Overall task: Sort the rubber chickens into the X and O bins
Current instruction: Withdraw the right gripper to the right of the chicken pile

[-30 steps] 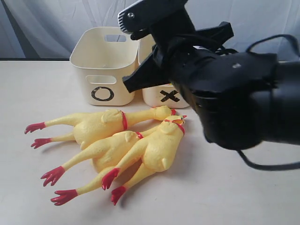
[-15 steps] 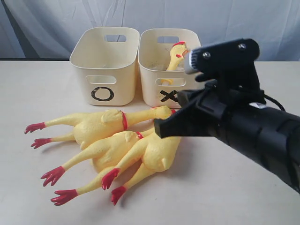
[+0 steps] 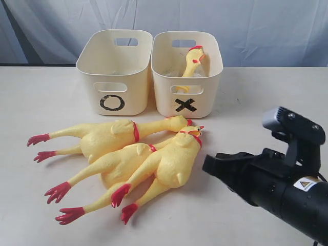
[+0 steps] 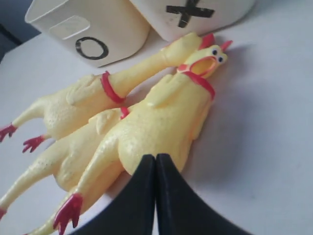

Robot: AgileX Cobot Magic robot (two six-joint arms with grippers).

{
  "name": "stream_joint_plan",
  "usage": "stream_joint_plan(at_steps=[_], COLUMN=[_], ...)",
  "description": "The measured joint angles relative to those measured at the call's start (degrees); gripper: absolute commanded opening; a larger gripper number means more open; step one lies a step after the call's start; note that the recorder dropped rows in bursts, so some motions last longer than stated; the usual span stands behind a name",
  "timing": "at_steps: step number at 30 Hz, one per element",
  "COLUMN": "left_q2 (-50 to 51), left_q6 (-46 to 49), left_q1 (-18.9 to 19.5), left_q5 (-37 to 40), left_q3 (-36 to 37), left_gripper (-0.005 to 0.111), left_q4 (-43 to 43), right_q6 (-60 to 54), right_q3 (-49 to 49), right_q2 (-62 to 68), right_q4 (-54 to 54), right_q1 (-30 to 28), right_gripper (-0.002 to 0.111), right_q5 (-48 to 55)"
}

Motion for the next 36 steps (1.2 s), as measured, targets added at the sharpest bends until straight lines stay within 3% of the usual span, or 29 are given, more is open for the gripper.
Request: stream_joint_plan(at_steps=[4,11,26,36], left_q2=[0.0,0.0,0.0,0.0], left_q6=[0.0,0.0,0.0,0.0], left_q1=[0.0,0.0,0.0,0.0], left_q5=[0.0,0.0,0.0,0.0], left_q3=[0.0,0.0,0.0,0.0], left_gripper=[0.000,0.000,0.000,0.000], left_q4=[0.0,0.0,0.0,0.0], right_q6=[10.6,14.2,14.4,10.7], right_q3=[2.0,2.4,-2.9,-14.5], right_q2=[0.0,0.0,0.2,10.3], right_q4=[-1.0,-3.0,-21.9,-24.6], right_q1=[0.0,-0.6,-23.2,-30.4], right_gripper=[-0.001,-0.001,-0.001,-0.001], right_q5=[-0.7,1.7,18.7,35.6])
